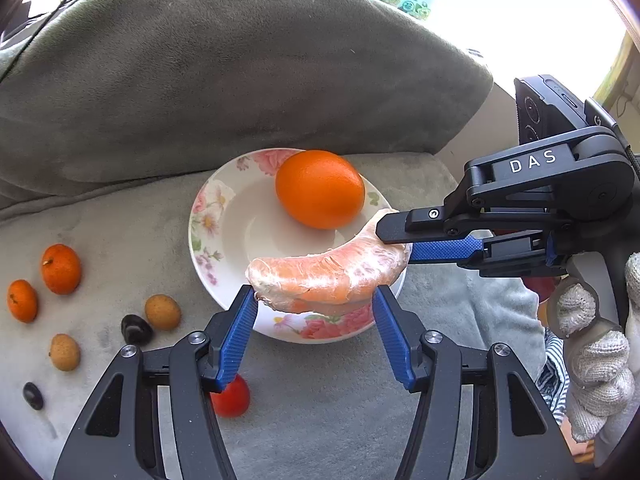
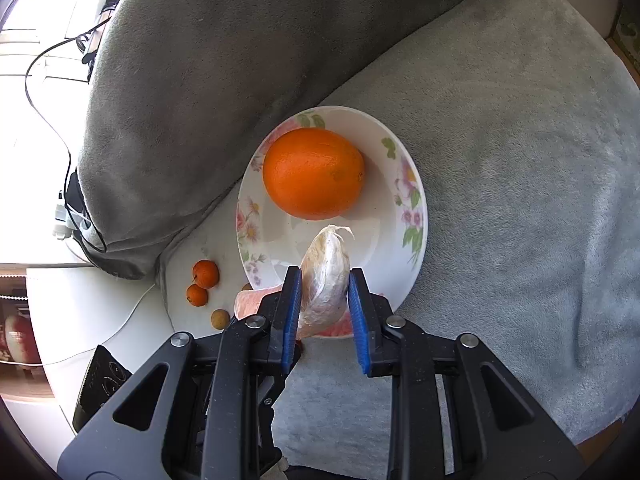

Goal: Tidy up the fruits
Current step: 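Lower the peeled mandarin into the bowl beside the orange, then open the right gripper and lift away from the bowl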

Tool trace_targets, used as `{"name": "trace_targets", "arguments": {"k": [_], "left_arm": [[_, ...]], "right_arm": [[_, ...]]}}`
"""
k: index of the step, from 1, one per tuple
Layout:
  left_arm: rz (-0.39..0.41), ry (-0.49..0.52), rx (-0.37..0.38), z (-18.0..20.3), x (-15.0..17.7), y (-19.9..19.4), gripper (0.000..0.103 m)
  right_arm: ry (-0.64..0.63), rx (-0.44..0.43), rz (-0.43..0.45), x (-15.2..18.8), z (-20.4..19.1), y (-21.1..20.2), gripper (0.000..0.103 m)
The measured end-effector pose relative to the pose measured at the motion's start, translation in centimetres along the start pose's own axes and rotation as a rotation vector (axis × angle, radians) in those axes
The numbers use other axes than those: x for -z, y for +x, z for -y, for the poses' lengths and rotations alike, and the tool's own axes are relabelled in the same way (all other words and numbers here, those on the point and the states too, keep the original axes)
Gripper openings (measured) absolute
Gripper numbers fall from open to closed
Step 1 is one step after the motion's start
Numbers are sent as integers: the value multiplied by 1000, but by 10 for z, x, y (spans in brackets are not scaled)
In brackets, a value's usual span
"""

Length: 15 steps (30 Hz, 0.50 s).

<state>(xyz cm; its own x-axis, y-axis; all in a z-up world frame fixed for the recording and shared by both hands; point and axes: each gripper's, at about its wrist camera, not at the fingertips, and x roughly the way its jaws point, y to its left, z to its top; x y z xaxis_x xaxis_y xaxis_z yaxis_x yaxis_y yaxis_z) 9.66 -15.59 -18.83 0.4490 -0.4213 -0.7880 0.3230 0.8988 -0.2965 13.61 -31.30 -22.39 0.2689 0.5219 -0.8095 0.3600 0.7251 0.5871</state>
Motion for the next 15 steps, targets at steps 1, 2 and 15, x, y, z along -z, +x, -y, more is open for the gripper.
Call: {"name": "trace_targets", "arguments": {"k": [1,2,15], "left_arm": [[-4,1,2,1,0,2,59],[-8,1,4,1,-1,3,59],[-21,-6,4,1,-7,13,53]], "right_arm": [[2,0,1,-1,2,0,25],[3,1,2,-2,4,0,25],[1,38,49,-12,12,-13,25]]}}
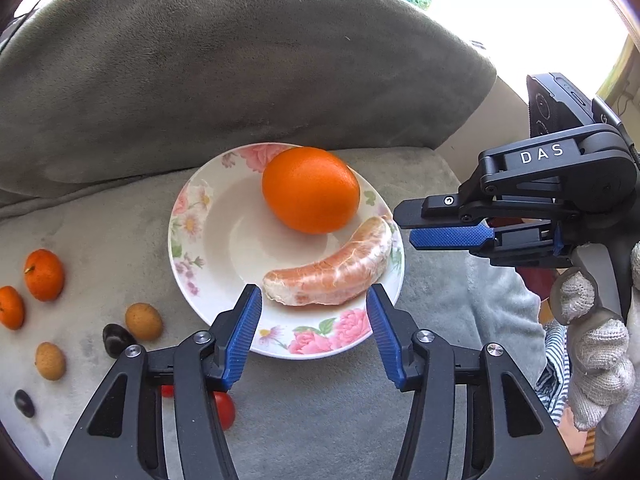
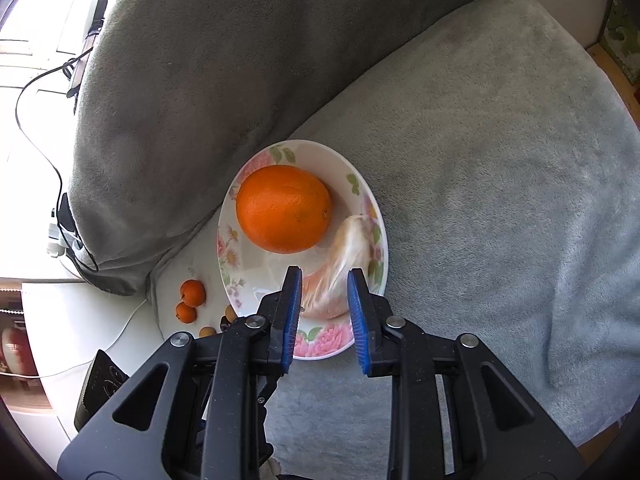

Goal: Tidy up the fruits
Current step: 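Open the right gripper and lift away from the bowl, then grasp the brown round fruit with the left gripper while the right gripper grasps a cherry tomato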

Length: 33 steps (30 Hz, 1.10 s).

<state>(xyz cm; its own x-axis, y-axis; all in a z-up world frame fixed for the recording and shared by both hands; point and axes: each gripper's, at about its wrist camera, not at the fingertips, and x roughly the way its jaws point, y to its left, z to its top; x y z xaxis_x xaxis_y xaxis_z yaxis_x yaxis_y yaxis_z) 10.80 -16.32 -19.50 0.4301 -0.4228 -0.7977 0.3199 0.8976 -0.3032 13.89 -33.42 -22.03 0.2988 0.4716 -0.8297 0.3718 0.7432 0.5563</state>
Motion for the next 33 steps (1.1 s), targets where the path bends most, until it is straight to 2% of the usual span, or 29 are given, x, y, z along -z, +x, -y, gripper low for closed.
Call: {"name": "trace_targets", "arguments": {"k": [3,8,10,20,21,23,25,30,33], "left_arm": [[4,-5,-6,-5,0,-5,53],[14,-17,-16,-11,1,-13,53],[17,-20,-20,-12,2,-16,53],[23,-47,-34,-23,12,-33,55],[25,-50,-38,-25,13,-36,55],[31,-55,-46,-29,17,-42,55],[41,-59,-54,-35,21,-49,55],[47,-78,-85,-51,32,-67,55],[45,-92,-108,-63,39,-77,55]], "right_arm": [[-18,14,11,0,-1,-4,25],[-41,26,30,3,-4,-8,38],[-52,29,35,4,-6,-10,40],[-148,57,73,20,-24,-18,44],[-168,65,83,23,-27,-19,46],[-208,85,105,29,-34,-21,60],[-249,92,130,36,-41,-24,67],[-355,98,179,54,-57,-25,72],[-444,109,226,67,-68,-26,80]]}}
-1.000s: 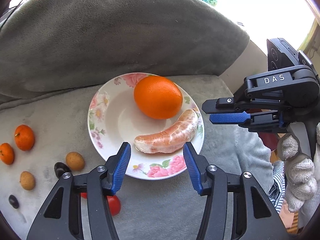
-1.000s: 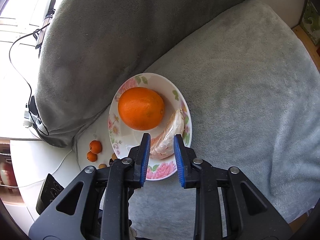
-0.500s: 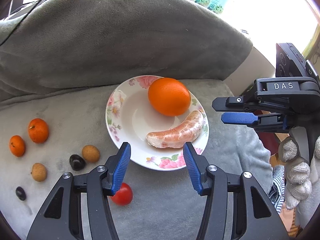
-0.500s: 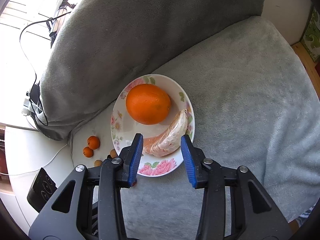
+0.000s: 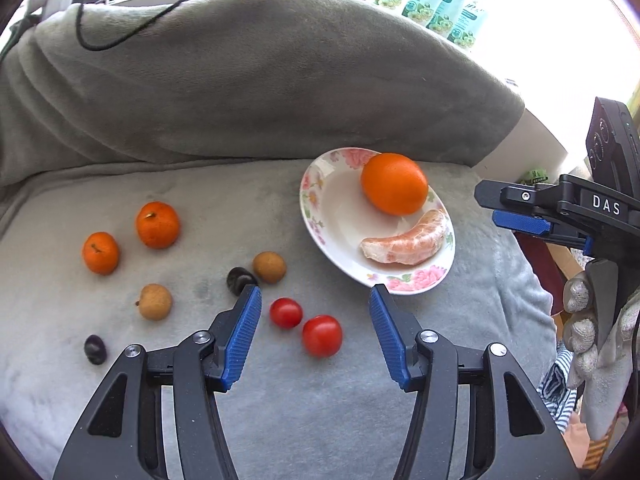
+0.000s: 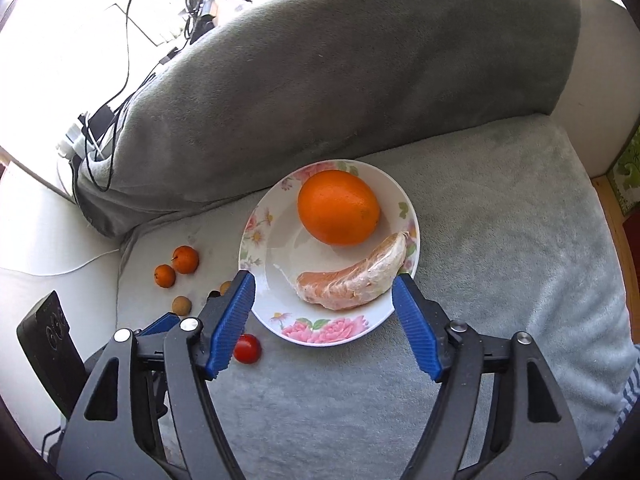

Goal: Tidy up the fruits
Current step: 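Grasp the brown round fruit with the left gripper while the right gripper grasps a cherry tomato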

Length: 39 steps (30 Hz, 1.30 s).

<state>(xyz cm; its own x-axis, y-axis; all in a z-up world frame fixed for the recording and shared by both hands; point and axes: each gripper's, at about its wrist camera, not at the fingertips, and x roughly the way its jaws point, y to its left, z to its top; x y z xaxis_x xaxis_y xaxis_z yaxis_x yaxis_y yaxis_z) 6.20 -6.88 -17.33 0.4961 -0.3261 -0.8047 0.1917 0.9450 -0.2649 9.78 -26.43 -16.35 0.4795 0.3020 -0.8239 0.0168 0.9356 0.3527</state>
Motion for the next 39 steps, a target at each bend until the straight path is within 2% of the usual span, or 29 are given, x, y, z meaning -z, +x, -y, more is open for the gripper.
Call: {"name": "trace_targets", "arguments": {"k": [3,10,22,27,29,32,34,37,39], "left_arm": [[-8,-14,-23,-14,6,-7,55],[-25,-48,-74,-43,15,-14,55],[-24,-121,-100,-83,17,-16,55],[-30,-146,-90,-95,13,-10,53],[-32,-159,-76,-99,12,-7,47],[-42,-154,-60,-102,9,-1,41],[-47,-150,-46,-103,7,3,40],[-50,-151,-38,-103,4,8,38],[-51,-156,-30,-105,2,12,38]], "right_arm": [[-92,2,30,6,-17,-4,83],[-269,19,11,22,-51,1,83],[-368,-62,-115,42,-86,34,83],[-395,-93,-166,48,-100,53,75],[-406,-99,-190,50,-104,62,65],[-419,-94,-223,53,-111,76,59],[-430,-87,-238,55,-116,83,58],[-449,-75,-264,56,-123,96,48],[-456,-69,-277,56,-125,104,47]]}}
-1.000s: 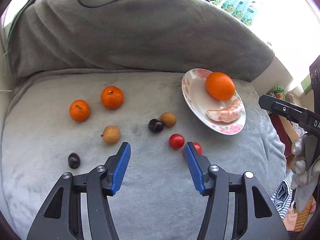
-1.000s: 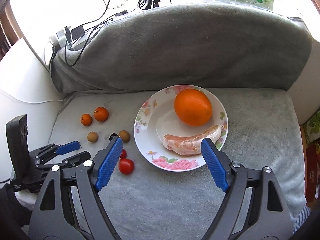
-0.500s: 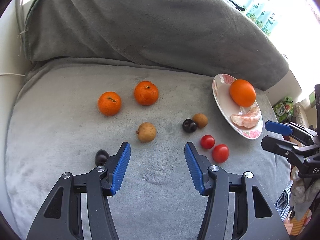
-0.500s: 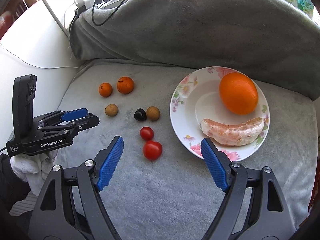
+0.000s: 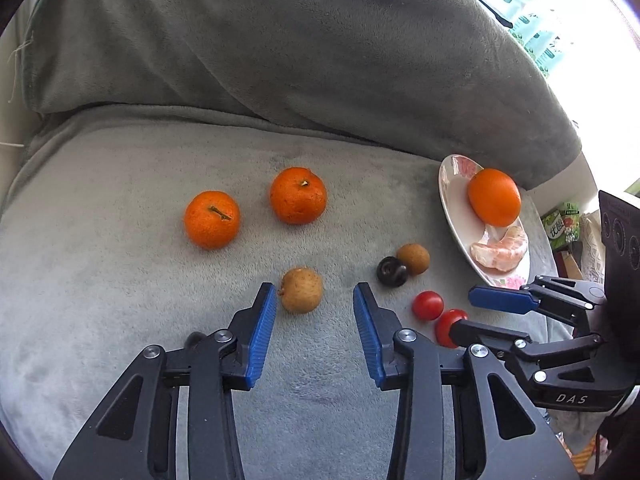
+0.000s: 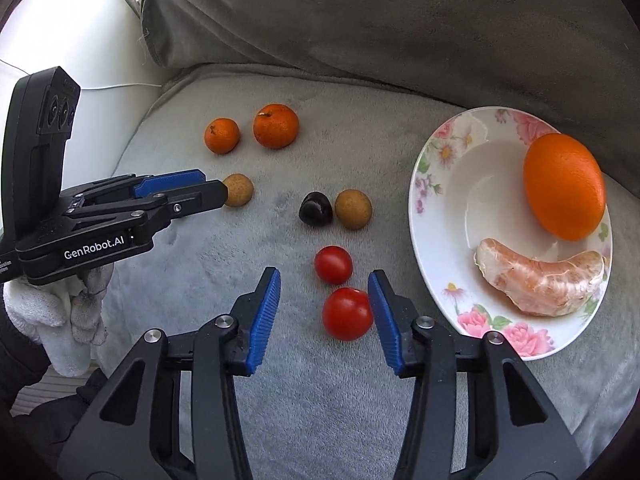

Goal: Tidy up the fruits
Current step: 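Grasp the brown round fruit with the left gripper while the right gripper grasps a cherry tomato, then carry the brown fruit with the left gripper to the bowl while the right gripper carries the tomato there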

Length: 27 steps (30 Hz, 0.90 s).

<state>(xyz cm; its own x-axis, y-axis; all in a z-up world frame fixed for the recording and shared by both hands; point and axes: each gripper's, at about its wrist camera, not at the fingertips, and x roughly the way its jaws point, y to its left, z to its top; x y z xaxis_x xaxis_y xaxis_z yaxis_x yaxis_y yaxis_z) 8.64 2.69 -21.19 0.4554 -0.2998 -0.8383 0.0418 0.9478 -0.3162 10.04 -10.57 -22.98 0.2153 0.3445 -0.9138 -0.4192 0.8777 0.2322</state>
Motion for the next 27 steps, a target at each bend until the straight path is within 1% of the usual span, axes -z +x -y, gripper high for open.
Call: {"name": "trace_targets", "arguments": {"k": [6,15,17,21,25,27], "left_arm": [[-16,6,0,-6,-6,9,38],[-45,21,-4,-6,-6,22,36],[-53,23,-5,-7,-5,24,34],[-65,12,-12,-9,-2,28,33],[-64,12,-21,-10,-3,28,29],[-61,12,-23,-8,-3,30,28]], "right_arm": [[-14,9,-30,-8,-3,15,46],[-40,34,-80,-13,-7,38,38],[-40,35,-82,-14,-7,41,33],[-32,31,-80,-15,-6,44,30],[-39,36,-77,-15,-6,45,26],[-37,33,-76,-14,-5,45,26]]}}
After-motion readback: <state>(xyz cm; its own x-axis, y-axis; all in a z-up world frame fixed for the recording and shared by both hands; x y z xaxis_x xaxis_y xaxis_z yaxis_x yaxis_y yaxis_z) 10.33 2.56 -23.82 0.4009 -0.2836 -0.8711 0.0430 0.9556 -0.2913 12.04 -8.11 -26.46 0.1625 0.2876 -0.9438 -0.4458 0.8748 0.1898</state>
